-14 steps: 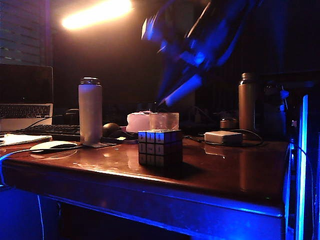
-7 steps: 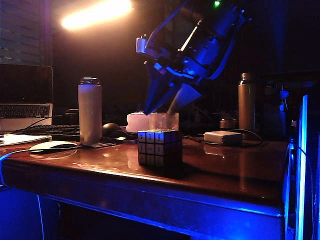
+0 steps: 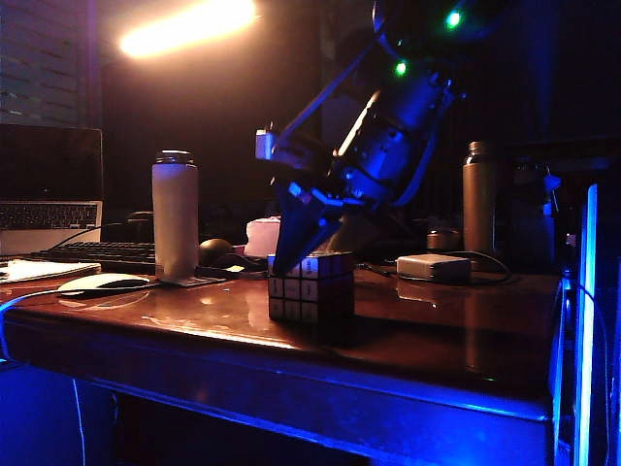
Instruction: Stack the Rubik's Cube on top of the glass cup.
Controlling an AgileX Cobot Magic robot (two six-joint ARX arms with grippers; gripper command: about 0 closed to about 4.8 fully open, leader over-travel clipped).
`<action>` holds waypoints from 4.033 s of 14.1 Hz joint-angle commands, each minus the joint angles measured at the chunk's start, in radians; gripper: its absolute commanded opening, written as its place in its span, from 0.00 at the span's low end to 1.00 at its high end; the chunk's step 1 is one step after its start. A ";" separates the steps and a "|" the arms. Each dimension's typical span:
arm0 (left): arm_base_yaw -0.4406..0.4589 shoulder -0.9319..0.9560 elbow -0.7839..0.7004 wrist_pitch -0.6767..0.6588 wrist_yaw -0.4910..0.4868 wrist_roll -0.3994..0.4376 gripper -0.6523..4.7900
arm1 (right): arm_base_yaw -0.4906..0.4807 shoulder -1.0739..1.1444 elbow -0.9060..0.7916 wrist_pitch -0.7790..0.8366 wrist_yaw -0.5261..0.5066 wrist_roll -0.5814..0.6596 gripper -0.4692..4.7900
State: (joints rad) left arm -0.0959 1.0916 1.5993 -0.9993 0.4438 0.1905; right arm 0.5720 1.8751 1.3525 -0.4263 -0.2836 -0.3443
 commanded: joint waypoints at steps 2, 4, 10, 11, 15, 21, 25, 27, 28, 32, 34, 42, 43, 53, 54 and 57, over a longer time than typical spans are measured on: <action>0.000 -0.002 0.006 0.013 0.005 0.004 0.11 | 0.002 0.018 0.003 0.006 0.014 0.003 1.00; 0.000 -0.002 0.006 0.013 0.005 0.004 0.11 | 0.004 0.021 0.003 0.006 0.041 0.003 0.94; 0.000 -0.002 0.006 0.013 0.005 0.004 0.11 | 0.004 0.019 0.003 -0.006 0.048 0.037 0.55; 0.000 -0.002 0.006 0.013 0.005 0.004 0.12 | 0.004 0.015 0.004 -0.004 0.052 0.041 0.55; 0.000 -0.002 0.006 0.012 0.005 0.004 0.12 | 0.004 -0.047 0.005 0.150 0.144 0.068 0.55; 0.000 -0.002 0.006 0.012 0.005 0.004 0.12 | -0.005 -0.068 0.105 0.326 0.358 0.067 0.55; 0.000 -0.002 0.005 -0.002 0.006 0.003 0.11 | -0.038 -0.055 0.105 0.496 0.383 0.067 0.55; 0.000 -0.002 0.006 -0.002 0.006 0.003 0.12 | -0.056 -0.027 0.105 0.551 0.379 0.067 0.55; 0.000 -0.002 0.005 -0.002 0.006 0.003 0.12 | -0.067 -0.015 0.106 0.570 0.374 0.068 0.55; 0.000 -0.002 0.005 -0.010 0.006 0.003 0.11 | -0.079 0.073 0.217 0.549 0.348 0.070 0.55; 0.000 -0.002 0.005 -0.011 0.006 0.003 0.11 | -0.085 0.132 0.322 0.521 0.341 0.076 0.55; 0.000 -0.002 0.004 -0.036 0.006 0.003 0.12 | -0.108 0.257 0.391 0.467 0.343 0.082 0.55; 0.000 -0.002 0.004 -0.037 0.006 0.003 0.12 | -0.108 0.269 0.391 0.464 0.344 0.082 0.55; 0.000 -0.002 0.004 -0.041 0.005 0.004 0.12 | -0.106 0.289 0.390 0.407 0.334 0.081 0.55; 0.000 -0.002 0.004 -0.040 0.005 0.005 0.12 | -0.106 0.287 0.390 0.399 0.334 0.080 0.56; 0.000 -0.002 0.004 -0.040 0.005 0.004 0.11 | -0.106 0.287 0.390 0.394 0.333 0.051 0.92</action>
State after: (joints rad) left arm -0.0959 1.0916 1.5993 -1.0485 0.4446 0.1909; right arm 0.4629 2.1674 1.7401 -0.0357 0.0509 -0.2817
